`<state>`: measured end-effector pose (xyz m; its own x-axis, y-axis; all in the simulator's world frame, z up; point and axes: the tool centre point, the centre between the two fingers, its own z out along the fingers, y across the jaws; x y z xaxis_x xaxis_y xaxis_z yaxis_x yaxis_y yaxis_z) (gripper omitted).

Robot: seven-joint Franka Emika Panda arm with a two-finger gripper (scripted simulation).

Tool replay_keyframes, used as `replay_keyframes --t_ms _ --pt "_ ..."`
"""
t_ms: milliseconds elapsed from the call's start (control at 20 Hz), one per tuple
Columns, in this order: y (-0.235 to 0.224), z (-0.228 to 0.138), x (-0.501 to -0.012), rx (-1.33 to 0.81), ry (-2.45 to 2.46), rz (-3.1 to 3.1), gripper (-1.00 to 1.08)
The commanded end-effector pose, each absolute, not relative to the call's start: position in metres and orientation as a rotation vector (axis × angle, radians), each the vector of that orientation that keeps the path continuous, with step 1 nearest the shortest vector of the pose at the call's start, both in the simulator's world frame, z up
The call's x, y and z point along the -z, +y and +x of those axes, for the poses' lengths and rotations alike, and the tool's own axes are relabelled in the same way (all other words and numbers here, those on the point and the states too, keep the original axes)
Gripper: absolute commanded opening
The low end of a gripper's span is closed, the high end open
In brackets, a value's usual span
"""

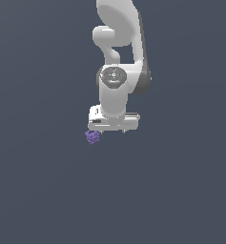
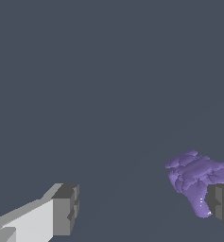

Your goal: Pick up the object and move it to a goal position.

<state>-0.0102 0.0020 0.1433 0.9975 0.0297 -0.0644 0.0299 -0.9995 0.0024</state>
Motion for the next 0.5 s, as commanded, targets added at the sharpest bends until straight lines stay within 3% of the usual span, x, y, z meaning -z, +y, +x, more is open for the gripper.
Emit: replay_keyframes --t_ms 0,450 --pt "0.002 -0.010 -0.143 0.101 0.047 3.136 1.00" --pt "-0.009 -0.001 -0.166 0.046 0.009 3.158 1.00"
